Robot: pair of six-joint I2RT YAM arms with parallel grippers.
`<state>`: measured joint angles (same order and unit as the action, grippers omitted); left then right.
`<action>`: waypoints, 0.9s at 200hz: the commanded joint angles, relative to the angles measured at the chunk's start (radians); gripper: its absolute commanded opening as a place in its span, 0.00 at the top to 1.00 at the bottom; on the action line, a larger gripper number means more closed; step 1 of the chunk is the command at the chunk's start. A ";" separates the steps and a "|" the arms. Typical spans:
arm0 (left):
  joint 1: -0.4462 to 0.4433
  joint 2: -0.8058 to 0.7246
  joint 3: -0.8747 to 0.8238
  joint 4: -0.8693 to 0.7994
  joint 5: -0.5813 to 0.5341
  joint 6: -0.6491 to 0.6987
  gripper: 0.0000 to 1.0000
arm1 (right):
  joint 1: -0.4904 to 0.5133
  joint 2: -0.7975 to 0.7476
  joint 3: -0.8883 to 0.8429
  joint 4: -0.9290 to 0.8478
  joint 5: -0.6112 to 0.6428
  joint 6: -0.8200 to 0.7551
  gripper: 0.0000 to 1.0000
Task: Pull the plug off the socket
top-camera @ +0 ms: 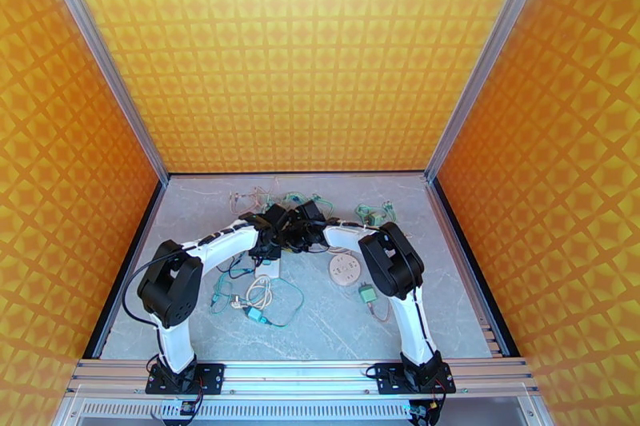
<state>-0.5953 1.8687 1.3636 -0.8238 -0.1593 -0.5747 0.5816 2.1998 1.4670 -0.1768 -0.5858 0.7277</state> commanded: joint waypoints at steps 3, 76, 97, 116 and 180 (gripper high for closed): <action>0.036 -0.056 -0.050 0.037 0.111 -0.003 0.91 | 0.018 0.045 -0.032 -0.126 0.082 -0.026 0.71; 0.054 -0.094 -0.053 0.025 0.140 0.010 0.97 | 0.020 0.058 -0.016 -0.194 0.130 -0.037 0.73; 0.024 -0.068 -0.031 -0.006 0.080 0.025 0.98 | 0.023 0.063 -0.004 -0.206 0.135 -0.039 0.73; -0.010 -0.039 -0.007 -0.042 0.019 0.034 0.99 | 0.024 0.067 0.005 -0.214 0.136 -0.040 0.73; -0.057 -0.050 0.035 -0.101 -0.061 0.020 1.00 | 0.028 0.074 0.018 -0.245 0.154 -0.048 0.74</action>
<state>-0.6369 1.8515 1.3666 -0.8364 -0.2146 -0.5491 0.5953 2.1990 1.5150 -0.2703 -0.5270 0.7017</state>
